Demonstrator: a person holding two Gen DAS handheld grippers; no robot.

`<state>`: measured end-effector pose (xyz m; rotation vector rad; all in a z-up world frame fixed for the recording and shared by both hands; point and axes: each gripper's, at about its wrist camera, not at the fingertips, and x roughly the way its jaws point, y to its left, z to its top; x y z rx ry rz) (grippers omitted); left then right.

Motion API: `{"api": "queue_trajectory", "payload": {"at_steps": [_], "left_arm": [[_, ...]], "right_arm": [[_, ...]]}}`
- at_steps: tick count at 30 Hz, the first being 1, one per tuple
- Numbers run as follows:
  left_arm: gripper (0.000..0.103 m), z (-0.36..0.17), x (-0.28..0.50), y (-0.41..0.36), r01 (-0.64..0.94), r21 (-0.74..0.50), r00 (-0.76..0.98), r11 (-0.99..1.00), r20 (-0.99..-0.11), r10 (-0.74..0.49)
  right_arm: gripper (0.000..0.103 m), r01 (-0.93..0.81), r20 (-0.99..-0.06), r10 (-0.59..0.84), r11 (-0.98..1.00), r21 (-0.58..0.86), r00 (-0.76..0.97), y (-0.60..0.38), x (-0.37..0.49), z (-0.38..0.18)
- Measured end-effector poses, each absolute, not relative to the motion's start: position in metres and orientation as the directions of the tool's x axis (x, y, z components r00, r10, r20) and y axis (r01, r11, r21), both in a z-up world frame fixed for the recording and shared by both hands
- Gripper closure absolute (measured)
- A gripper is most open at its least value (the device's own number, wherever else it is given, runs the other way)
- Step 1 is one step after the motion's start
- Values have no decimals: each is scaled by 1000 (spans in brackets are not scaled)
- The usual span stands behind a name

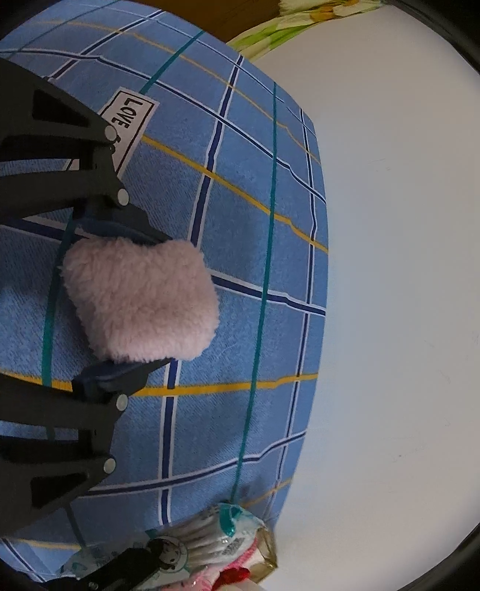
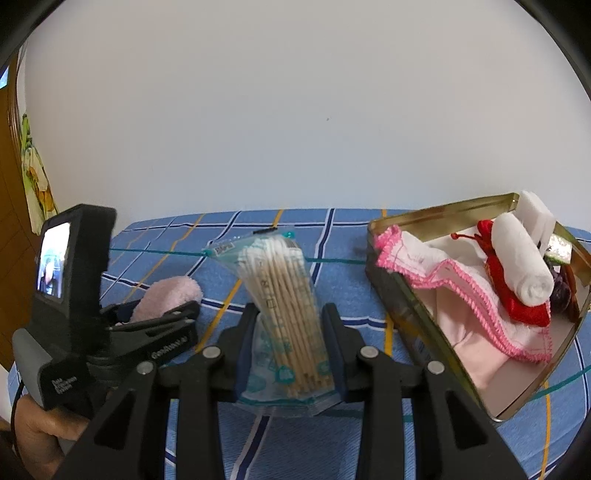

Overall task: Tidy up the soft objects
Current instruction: 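Grasp the pink fluffy puff with the left gripper, then carry the pink puff with the left gripper while the right carries the swab packet over the tray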

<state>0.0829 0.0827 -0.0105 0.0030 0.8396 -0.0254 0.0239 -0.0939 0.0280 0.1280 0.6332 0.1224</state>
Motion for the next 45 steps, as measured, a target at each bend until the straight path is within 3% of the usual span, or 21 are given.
{"api": "queue_trajectory", "payload": {"at_steps": [11, 20, 45], "left_arm": [[50, 11, 56, 69, 107, -23, 794, 994, -600, -100], [50, 26, 35, 48, 173, -11, 826, 985, -543, -151], [50, 32, 13, -6, 290, 6, 835, 957, -491, -250]], "right_arm": [[68, -51, -533, 119, 989, 140, 838, -102, 7, 32], [68, -21, -493, 82, 991, 129, 866, -111, -16, 41], [68, 94, -413, -24, 984, 151, 910, -161, -69, 65]]}}
